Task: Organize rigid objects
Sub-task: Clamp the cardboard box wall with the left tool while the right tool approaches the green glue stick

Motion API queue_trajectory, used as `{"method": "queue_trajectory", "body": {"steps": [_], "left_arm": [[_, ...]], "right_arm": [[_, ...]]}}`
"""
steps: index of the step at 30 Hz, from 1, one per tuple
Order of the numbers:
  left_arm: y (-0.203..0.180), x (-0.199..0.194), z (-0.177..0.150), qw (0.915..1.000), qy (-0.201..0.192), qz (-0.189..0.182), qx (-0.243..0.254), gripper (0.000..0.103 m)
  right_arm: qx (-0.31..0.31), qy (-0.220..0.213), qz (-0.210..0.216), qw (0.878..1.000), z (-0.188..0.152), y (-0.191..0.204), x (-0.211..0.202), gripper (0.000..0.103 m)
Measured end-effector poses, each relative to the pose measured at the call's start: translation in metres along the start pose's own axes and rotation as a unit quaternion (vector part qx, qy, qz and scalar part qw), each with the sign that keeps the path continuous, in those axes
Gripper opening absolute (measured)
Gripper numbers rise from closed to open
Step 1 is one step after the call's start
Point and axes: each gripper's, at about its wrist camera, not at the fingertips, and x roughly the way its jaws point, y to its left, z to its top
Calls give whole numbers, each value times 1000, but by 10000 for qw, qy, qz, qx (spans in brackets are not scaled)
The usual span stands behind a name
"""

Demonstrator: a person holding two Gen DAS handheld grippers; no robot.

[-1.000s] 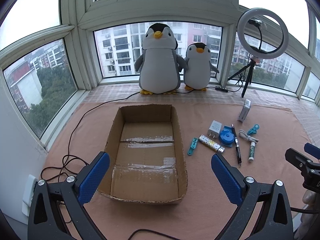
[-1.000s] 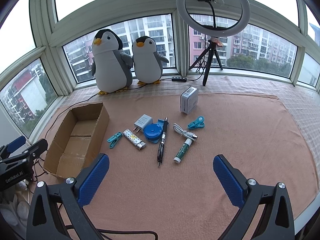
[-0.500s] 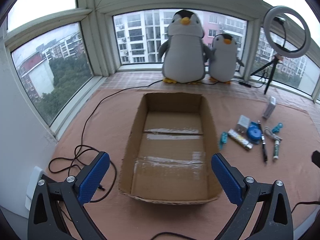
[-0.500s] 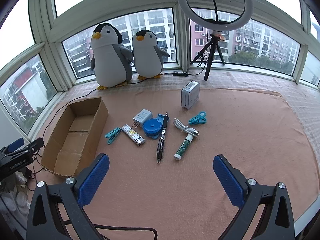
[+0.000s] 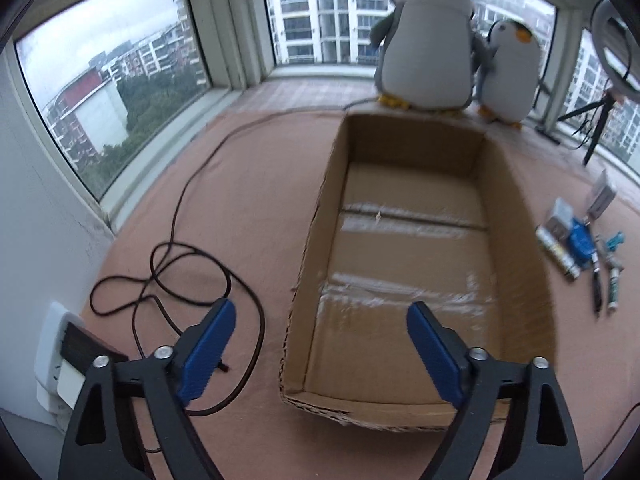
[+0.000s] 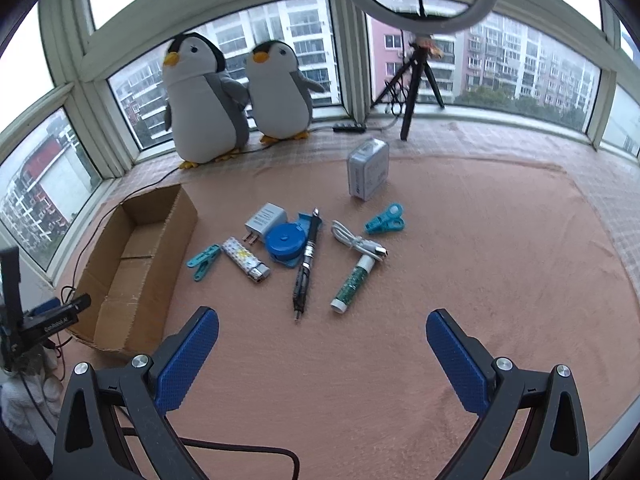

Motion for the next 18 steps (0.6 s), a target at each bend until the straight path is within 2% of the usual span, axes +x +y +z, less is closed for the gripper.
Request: {"method": "queue_trajectory", "body": {"steps": [5,10,13,16,18], "left_arm": [[5,20,-8,9998,179,40,-21,77],[5,34,-8,9996,265,64,4,70],[4,37,-10,9995,313,72,7,67],[4,42,-11,9993,364,64,-20,58],[3,44,-12,9992,383,63,-13,55]], "right_arm": [[121,153,-82,9998,-1,-15,16,103],[445,545,91,9975,1,-33,48,101],[662,714,160,9951,6,-42,64,94],[750,806,99,9939,14,-45,78,89],[794,894,39,9928,19,-46,90,78]]}}
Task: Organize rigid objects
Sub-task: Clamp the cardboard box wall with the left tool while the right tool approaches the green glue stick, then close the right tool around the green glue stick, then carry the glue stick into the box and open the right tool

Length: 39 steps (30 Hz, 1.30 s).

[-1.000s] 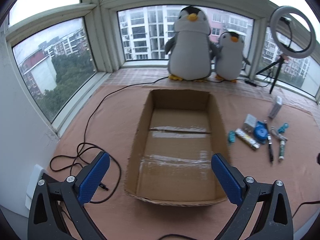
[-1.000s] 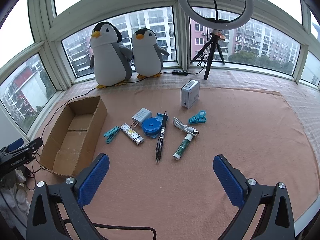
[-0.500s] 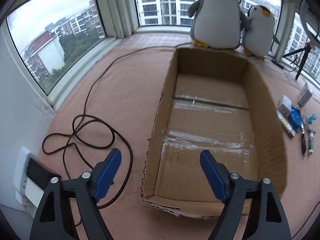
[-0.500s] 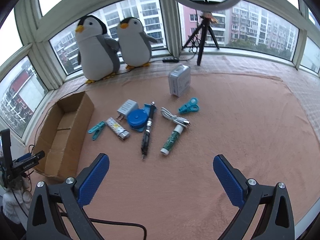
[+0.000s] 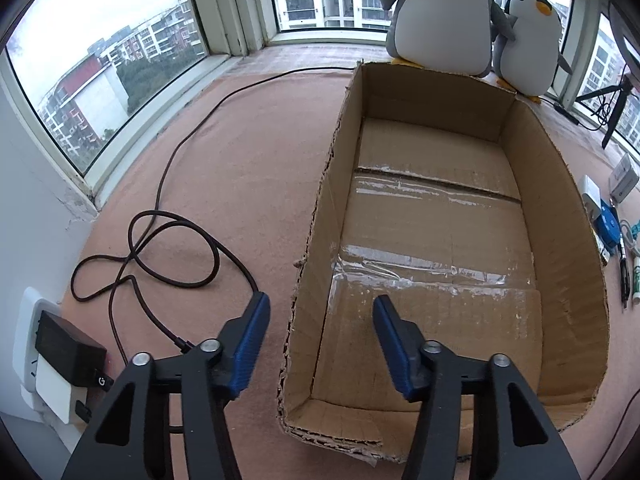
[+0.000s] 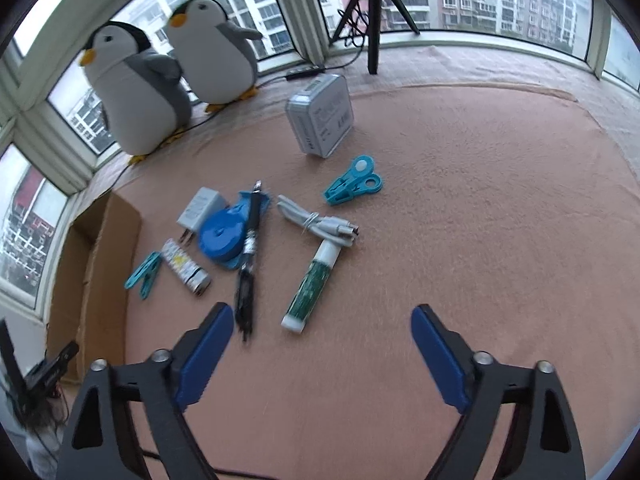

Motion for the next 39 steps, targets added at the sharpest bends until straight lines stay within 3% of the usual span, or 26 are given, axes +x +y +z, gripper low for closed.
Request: {"method": "queue_trajectory", "body": {"steps": [4,6,13,15,19,21,26,39], "left_arm": [[-2,2,-2,10000,29,-16,31,46],[-1,2,-3,10000,49,-26,32,43],[-2,1,-5,10000,21,-23,-2,38],[-3,0,-6,10000,15,-15,1,38],[-2,1,-5,10000,9,-23,-4,38],[-2,1,-4,10000,7,-20,5,38],[-2,1,-4,10000,5,-18,8,38],[-2,1,-3,10000,8,-54,-16,37]], "right_arm": [[76,261,-67,9996,14,-1,22,69],[78,360,-166,9992,18,-1,33,59],[-69,587,-293,9978,24,4,55,48],[-148,633,-344,9973,24,6,59,40],[-348,639,-478,9962,23,9,63,36],[-432,641,-544,9955,24,11,65,26],[-524,659,-571,9948,21,4,65,14],[-438,612,-201,9970,4,-1,41,14]]}}
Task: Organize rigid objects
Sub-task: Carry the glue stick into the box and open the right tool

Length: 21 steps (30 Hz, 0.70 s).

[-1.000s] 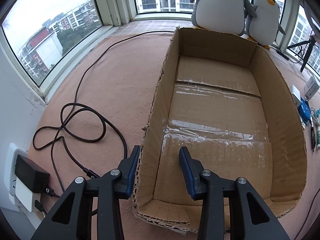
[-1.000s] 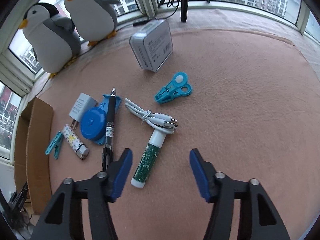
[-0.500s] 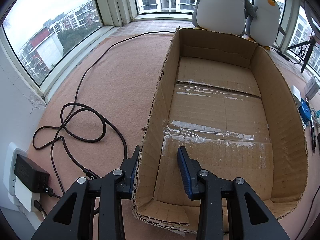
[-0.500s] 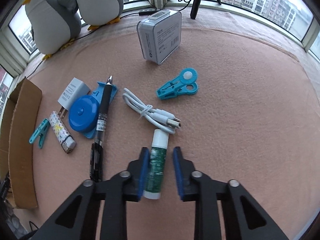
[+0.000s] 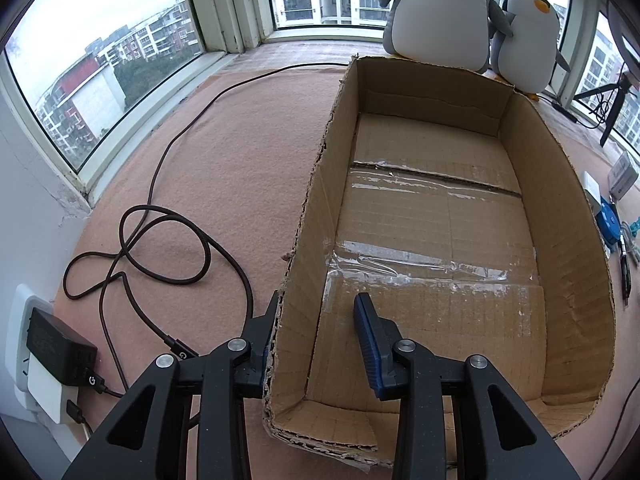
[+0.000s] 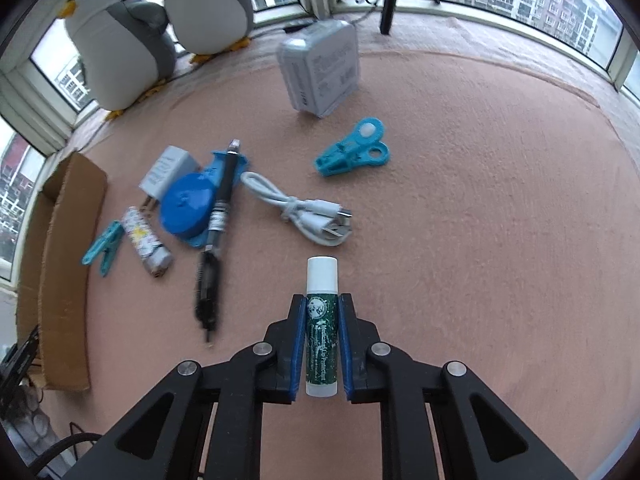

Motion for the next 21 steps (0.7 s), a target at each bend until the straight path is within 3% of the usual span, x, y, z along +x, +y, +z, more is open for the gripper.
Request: {"method": "queue_trajectory", "body": {"steps": [7,12,21], "left_arm": [[-1,1,2,10000,-9,-14,12,36],[1,1,1,10000,-20,-23,11,36],[2,1,1,10000,-29,-25,-6,36]], "right_arm": [[-344,-385,465,9976,4,45,-38,14],[-896,-616,945,9896,10,105,-63,14],[-1833,-586,1487,9700,2,200,-66,14]]}}
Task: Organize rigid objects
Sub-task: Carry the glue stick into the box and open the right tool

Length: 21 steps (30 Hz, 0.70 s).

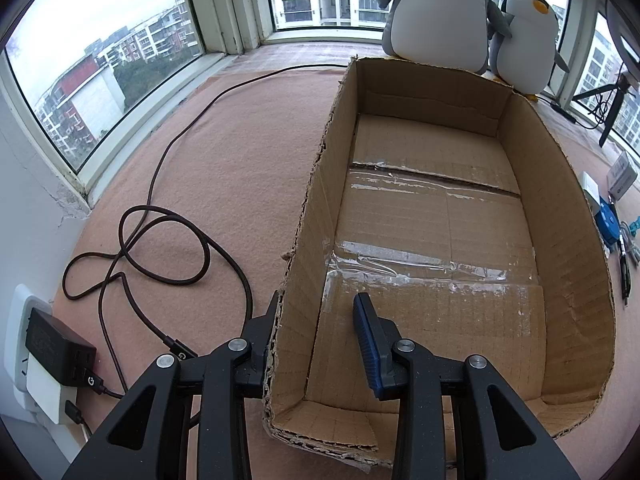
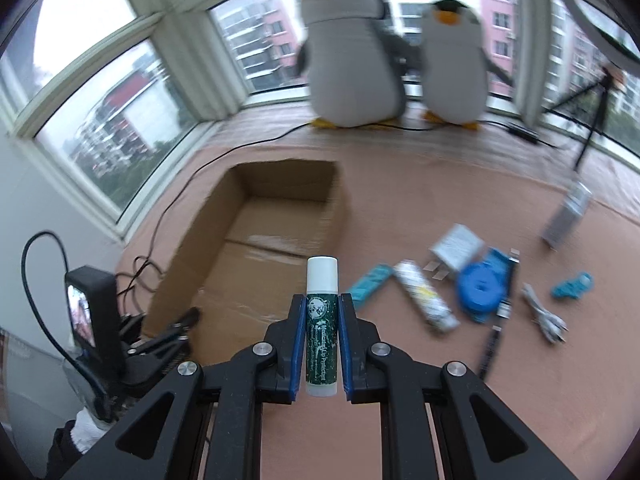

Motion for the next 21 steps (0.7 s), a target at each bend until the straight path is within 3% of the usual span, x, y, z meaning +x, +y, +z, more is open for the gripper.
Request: {"method": "queue_trajectory", "body": {"steps": [11,21], "left_arm": [[-1,0,1,10000,-14,14,-2,36],[-1,-1,1,10000,-20,24,2,36]], "right_arm": [[-596,475,238,9968,-6,55,46,14],[-710,714,303,9945,-18,66,63,14]]}}
